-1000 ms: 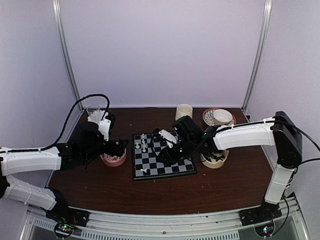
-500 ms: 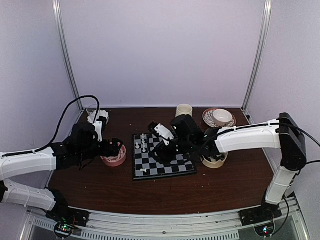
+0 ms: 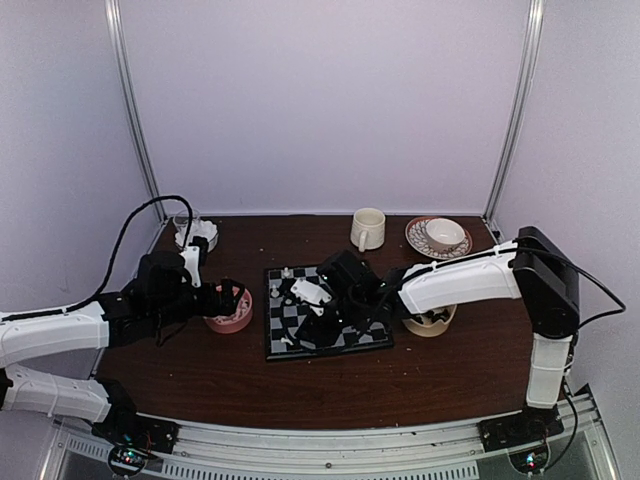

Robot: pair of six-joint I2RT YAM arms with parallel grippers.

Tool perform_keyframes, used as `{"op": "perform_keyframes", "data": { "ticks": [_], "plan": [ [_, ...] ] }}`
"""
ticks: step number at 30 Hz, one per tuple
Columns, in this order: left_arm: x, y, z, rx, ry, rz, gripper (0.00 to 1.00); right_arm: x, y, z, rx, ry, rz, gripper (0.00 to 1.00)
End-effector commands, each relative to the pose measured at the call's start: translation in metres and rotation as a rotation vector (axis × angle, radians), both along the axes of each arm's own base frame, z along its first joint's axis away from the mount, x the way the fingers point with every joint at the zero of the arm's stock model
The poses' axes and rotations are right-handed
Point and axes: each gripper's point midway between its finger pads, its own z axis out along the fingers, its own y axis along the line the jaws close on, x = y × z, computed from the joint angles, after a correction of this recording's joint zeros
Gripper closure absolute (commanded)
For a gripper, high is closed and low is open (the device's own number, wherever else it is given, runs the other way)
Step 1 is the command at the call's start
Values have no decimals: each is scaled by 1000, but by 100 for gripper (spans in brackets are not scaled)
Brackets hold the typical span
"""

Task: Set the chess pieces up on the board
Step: Pick up the rook from the chessboard.

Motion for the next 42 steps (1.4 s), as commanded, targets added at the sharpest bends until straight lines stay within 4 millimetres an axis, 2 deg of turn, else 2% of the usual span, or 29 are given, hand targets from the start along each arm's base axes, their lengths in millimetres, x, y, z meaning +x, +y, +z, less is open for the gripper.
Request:
{"op": "perform_keyframes", "data": {
  "ticks": [1, 9, 16, 31, 42],
  "plan": [
    [4, -1, 10, -45, -34, 10, 3, -3, 12, -3, -34, -29, 51, 53],
    [4, 3, 13, -40, -47, 27, 3, -5, 23, -24, -123, -56, 68, 59],
    [6, 4, 11, -29, -44, 33, 3, 0, 24, -32, -150, -61, 55, 63],
    [5, -1, 11, -42, -33, 15, 3, 2, 29, -41, -175, -52, 65, 67],
    [7, -4, 8, -32, -27, 4, 3, 0, 30, -31, -133, -58, 62, 87]
  ]
}}
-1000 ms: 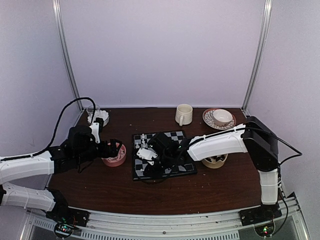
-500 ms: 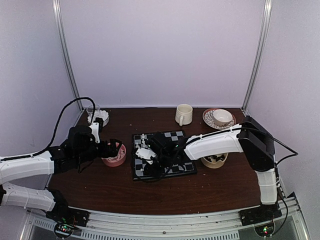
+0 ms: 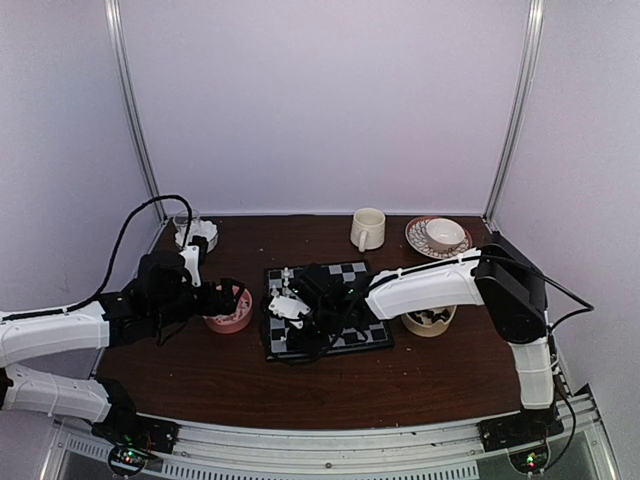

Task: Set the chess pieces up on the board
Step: Pick up the rook from the chessboard.

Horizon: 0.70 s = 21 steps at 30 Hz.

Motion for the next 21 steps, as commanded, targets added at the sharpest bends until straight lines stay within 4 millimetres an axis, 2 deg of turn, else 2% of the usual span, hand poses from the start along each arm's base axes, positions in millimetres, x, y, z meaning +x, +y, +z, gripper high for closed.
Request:
{"op": "perform_keyframes", "data": {
  "ticks": [1, 6, 12, 17, 21],
  "plan": [
    [5, -6, 6, -24, -18, -15, 3, 0, 0, 9, 31, -11, -11, 89],
    [5, -20, -1, -56, 7, -66, 4, 10, -11, 27, 120, -26, -76, 89],
    [-3, -55, 2, -147, 28, -234, 6, 22, -34, 43, 207, -20, -143, 90],
    [-16, -84, 7, -234, 40, -397, 13, 17, -35, 47, 262, -7, -121, 90],
    [-22, -105, 1, -322, 112, -481, 24, 10, -33, 54, 307, -2, -86, 91]
  ]
}}
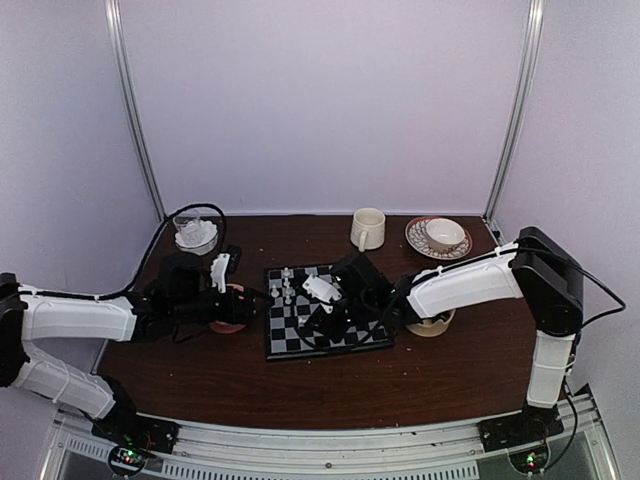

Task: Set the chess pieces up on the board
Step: Pick up the rook from the chessboard, then pass from the right arm to the left

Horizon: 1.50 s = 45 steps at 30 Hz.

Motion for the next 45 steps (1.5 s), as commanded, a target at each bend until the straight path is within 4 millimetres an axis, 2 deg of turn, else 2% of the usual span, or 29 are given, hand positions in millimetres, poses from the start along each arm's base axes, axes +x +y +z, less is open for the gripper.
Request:
{"op": "perform_keyframes", "data": {
  "ticks": [1, 4, 11, 16, 21, 28, 35, 39, 45],
  "plan": [
    [-6, -37, 23, -177, 23, -153, 28, -10, 8, 22, 103, -15, 46, 91],
    [-9, -48, 16, -216, 66, -203, 34, -10, 6, 27, 125, -32, 48, 91],
    [-11, -63, -4, -239, 158, -255, 35, -20, 8, 38, 183, -41, 96, 91],
    [-16, -74, -8, -264, 195, -304, 36, -23, 8, 44, 207, -44, 105, 91],
    [-24, -85, -3, -273, 192, -352, 40, -24, 7, 44, 208, -43, 109, 91],
    [-26, -87, -2, -276, 190, -363, 51, -25, 6, 45, 209, -47, 114, 91],
    [-26, -88, -6, -275, 210, -363, 53, -26, 5, 49, 221, -53, 115, 91],
    [-26, -89, -9, -271, 220, -367, 48, -26, 5, 50, 223, -56, 113, 91],
    [-27, -89, -8, -274, 223, -374, 58, -25, 5, 48, 219, -52, 108, 91]
  ]
}}
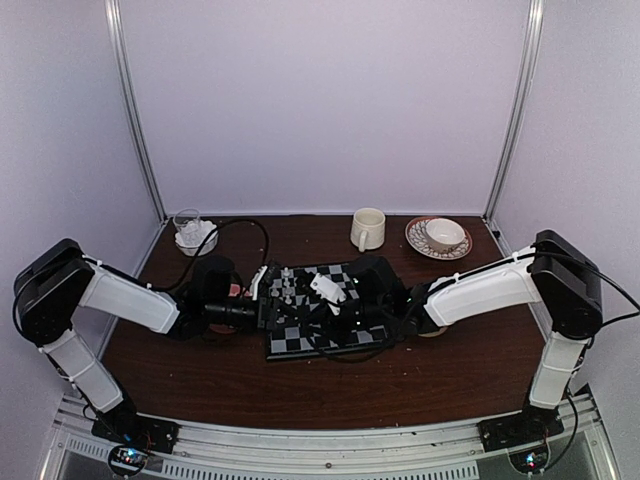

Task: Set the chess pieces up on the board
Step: Pass from the right arm to the left

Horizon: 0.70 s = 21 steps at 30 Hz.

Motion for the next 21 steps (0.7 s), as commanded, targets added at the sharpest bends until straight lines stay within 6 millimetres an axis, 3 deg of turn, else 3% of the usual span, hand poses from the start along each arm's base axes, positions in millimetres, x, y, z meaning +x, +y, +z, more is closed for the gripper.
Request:
{"op": "perform_keyframes", "data": {
  "ticks": [1, 11, 17, 21],
  "plan": [
    [2, -9, 18, -49, -40, -27, 60, 0, 2, 14, 35, -16, 1, 91],
    [2, -9, 16, -41, -37, -29, 75, 2, 1, 12, 27, -16, -11, 91],
    [3, -8, 15, -31, -43, -25, 91, 2, 1, 12, 29, -17, -15, 90],
    [4, -6, 16, -16, -57, -14, 96, 3, 1, 11, 25, -16, -19, 86]
  ]
}}
